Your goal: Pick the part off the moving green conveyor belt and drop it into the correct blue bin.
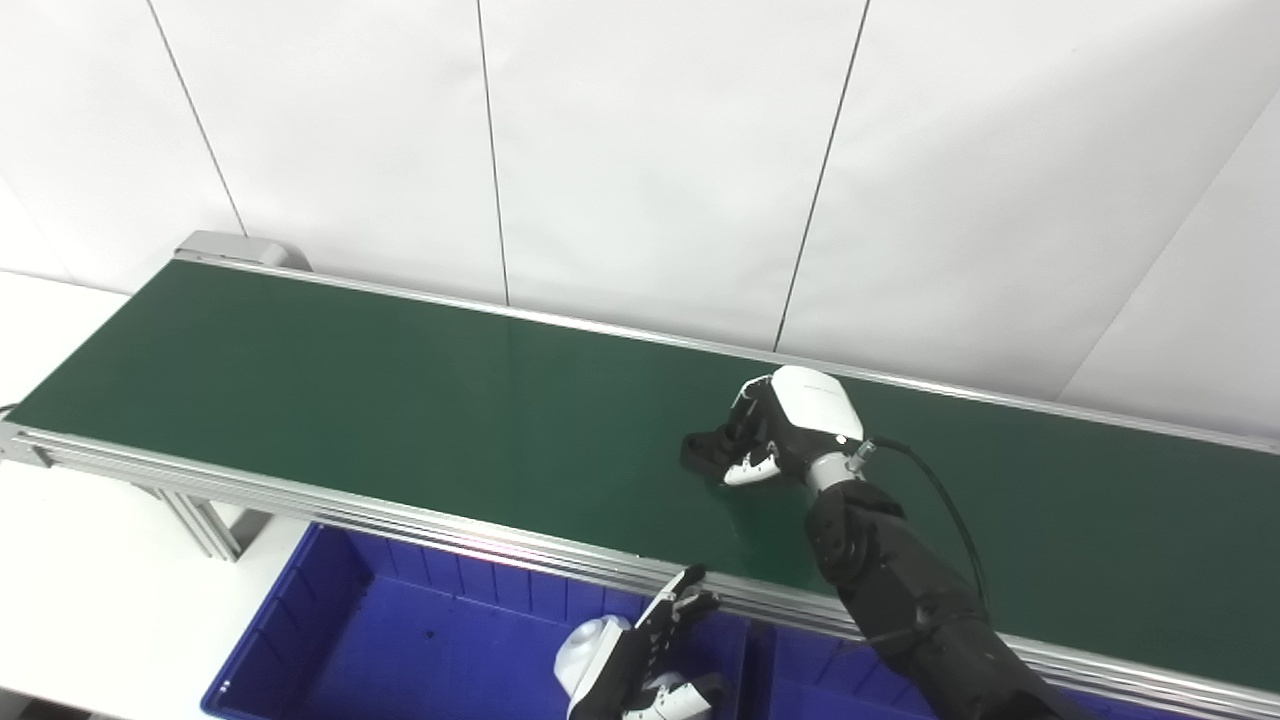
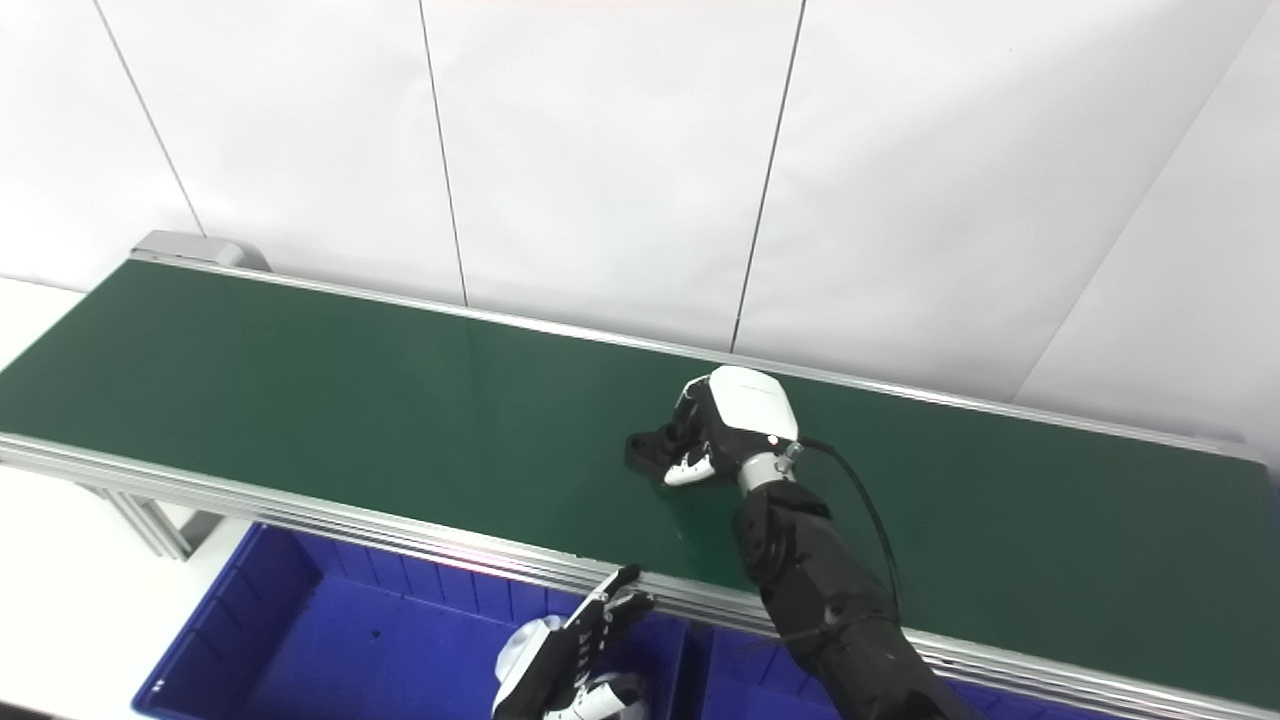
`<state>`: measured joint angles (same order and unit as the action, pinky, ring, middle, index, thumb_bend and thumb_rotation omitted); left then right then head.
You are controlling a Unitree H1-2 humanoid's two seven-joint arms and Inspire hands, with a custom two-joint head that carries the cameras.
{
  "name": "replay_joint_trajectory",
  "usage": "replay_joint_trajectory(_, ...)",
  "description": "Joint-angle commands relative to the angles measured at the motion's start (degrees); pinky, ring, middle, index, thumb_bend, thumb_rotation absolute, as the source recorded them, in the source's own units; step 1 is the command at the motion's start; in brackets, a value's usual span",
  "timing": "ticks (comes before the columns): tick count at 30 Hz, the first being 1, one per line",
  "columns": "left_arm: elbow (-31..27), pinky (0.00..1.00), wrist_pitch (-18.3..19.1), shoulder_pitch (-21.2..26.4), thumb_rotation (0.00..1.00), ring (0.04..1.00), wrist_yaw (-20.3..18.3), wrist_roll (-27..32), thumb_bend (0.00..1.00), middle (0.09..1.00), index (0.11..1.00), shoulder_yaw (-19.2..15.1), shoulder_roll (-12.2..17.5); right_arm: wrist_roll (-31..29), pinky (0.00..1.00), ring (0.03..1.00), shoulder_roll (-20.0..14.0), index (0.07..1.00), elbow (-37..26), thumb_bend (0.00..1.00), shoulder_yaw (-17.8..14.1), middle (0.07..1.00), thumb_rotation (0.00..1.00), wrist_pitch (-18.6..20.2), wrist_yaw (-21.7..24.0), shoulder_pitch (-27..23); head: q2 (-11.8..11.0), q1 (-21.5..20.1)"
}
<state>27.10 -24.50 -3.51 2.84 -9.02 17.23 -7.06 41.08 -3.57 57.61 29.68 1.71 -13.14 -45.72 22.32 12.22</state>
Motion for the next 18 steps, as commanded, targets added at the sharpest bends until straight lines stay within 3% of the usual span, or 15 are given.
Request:
replay_joint_trajectory(1, -3.0, 0.88, -2.1, -0.5, 0.74, 0.954, -0.8, 0.4, 0.88, 0.962, 0.944, 2.5, -5.5, 0.0, 0.37, 0.413, 0.2, 0.492, -0.7, 0.52, 0.5, 0.524, 0.00, -1.1, 0.7, -1.9, 0.0, -0.1)
replay_joint_trajectory(18, -3.6, 0.86, -1.7, -0.7, 0.74, 0.950, -1.0, 1.0, 0.91, 0.964, 0.940, 2.4, -5.4, 0.6, 0.37, 0.429, -1.3, 0.481, -4.1, 0.52, 1.7, 0.518, 0.00, 3.2, 6.9, -1.1, 0.6, -0.9)
